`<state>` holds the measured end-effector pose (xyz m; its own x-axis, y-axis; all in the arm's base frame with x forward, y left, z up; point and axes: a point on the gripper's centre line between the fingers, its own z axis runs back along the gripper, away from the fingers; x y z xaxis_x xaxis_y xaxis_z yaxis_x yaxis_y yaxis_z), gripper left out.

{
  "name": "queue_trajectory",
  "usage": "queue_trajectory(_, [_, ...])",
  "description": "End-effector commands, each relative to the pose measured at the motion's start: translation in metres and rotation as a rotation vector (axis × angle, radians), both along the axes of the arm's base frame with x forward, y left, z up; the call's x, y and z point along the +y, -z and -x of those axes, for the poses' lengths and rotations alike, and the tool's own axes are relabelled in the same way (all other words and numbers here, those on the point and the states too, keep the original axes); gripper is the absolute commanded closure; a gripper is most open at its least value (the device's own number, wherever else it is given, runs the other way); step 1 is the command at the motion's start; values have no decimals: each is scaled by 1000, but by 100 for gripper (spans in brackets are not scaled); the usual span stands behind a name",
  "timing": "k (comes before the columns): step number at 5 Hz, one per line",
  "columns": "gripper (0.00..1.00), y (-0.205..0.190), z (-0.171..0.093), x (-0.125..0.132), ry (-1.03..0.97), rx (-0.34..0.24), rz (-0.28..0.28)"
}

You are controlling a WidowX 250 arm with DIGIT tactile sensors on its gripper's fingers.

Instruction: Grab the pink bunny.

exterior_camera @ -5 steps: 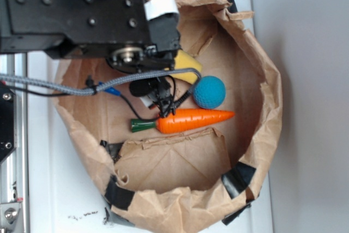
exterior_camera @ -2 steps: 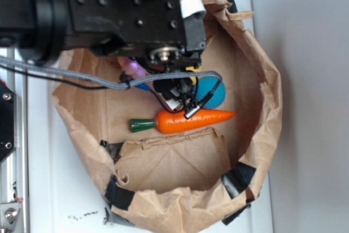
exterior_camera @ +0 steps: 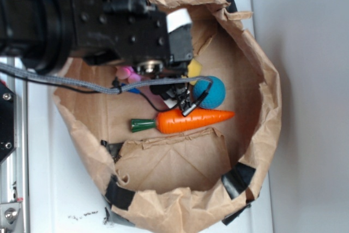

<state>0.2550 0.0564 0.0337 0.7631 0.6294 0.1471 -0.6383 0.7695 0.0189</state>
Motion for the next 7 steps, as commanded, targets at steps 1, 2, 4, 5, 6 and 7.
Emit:
queue_trajectory(1, [0,22,-11,4,9,12,-57])
queue_trajectory(2, [100,20,6,6,-2,6,-51])
queue_trajectory(4, [100,10,7,2,6,13,27])
queue_trajectory(5, [100,-33,44,2,29,6,89])
queue_trajectory(6, [100,-58,48,-5,51,12,125])
queue_trajectory(7, [100,-81,33,-13,75,13,161])
